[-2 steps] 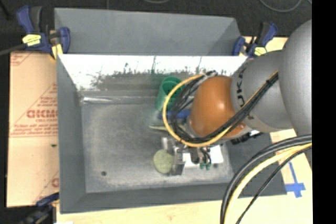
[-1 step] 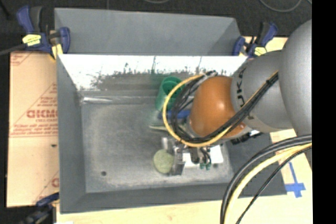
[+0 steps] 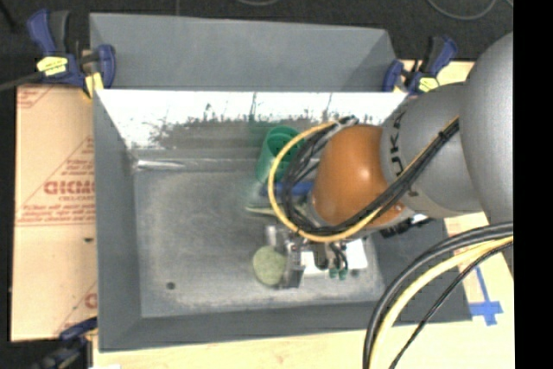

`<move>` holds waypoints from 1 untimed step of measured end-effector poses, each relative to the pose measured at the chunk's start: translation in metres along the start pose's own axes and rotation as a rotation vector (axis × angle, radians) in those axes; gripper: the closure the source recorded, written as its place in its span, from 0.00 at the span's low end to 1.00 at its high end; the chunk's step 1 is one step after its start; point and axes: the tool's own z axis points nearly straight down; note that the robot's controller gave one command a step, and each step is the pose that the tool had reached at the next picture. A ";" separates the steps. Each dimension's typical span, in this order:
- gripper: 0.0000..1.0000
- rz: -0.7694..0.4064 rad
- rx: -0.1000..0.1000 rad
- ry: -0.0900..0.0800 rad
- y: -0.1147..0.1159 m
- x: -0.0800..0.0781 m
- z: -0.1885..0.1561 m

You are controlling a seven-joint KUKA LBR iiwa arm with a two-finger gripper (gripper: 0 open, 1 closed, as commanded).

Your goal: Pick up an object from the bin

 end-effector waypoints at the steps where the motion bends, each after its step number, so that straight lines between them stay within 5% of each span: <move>1: 1.00 0.000 0.000 0.003 0.000 0.001 -0.006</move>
Offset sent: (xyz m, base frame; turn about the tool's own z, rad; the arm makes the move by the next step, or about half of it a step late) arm 0.0000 -0.0001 0.0318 0.0000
